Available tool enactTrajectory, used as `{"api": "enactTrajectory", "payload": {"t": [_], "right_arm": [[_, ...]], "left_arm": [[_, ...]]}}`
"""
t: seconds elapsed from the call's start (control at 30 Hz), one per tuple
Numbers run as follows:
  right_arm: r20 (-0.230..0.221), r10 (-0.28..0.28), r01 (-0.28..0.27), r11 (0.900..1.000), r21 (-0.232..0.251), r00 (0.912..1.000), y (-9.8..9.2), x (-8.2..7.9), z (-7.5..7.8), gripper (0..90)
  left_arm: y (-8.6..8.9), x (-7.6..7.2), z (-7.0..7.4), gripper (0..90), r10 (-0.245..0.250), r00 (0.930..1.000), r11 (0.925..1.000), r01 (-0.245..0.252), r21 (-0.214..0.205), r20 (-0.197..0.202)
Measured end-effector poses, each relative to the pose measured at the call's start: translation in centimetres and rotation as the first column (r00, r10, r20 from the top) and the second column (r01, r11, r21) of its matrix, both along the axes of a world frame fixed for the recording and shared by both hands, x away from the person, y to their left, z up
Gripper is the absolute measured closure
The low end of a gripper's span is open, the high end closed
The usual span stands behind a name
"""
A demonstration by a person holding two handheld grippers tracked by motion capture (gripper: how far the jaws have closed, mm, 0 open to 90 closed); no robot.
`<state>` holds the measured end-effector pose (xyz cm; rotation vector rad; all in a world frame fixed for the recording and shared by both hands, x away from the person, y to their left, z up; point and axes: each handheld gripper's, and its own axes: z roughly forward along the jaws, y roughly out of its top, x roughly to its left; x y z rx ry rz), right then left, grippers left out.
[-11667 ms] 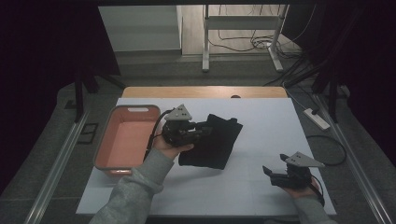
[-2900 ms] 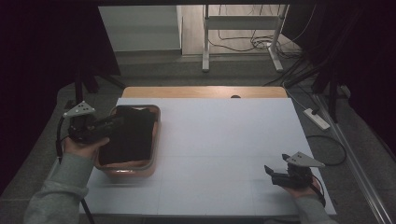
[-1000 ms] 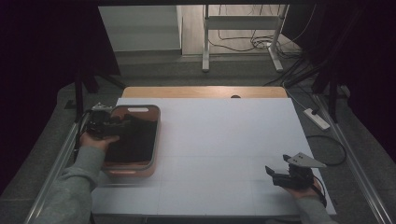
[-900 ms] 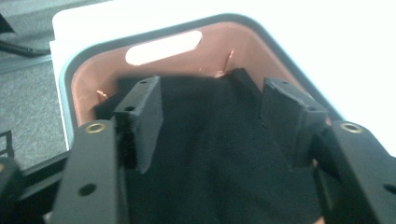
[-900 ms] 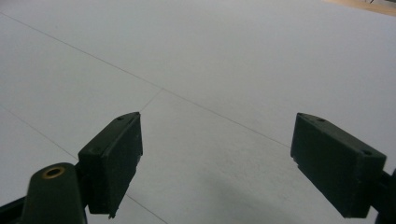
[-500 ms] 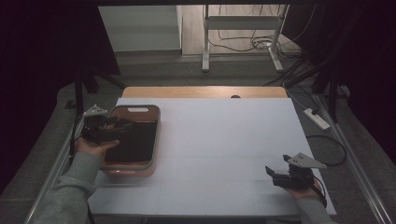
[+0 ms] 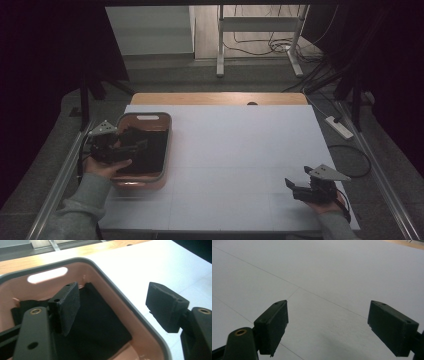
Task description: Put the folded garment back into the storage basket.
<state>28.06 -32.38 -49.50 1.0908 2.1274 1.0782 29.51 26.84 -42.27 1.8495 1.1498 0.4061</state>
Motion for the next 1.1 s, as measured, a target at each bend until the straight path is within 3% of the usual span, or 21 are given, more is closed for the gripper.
{"api": "enactTrajectory", "payload": {"t": [0.23,0.5,1.1], "right_arm": [[0.000,-0.004,0.004,1.0000,-0.006,1.0000,-0.1,-0.1,0.0,17.5],[0.004,-0.006,0.006,1.0000,-0.007,1.0000,-0.2,-0.3,0.0,17.6],[0.004,-0.016,0.016,0.9998,-0.016,0.9999,-0.5,-0.7,0.1,17.5]], "left_arm": [[-1.4,-1.5,-0.8,27.5,-0.049,0.9987,0.9987,0.050,-0.013,0.013],[-3.3,-2.8,-1.5,26.7,-0.113,0.9932,0.9936,0.112,0.005,0.029],[-6.0,-3.8,-3.8,25.3,-0.183,0.9830,0.9822,0.183,0.042,-0.001]]}}
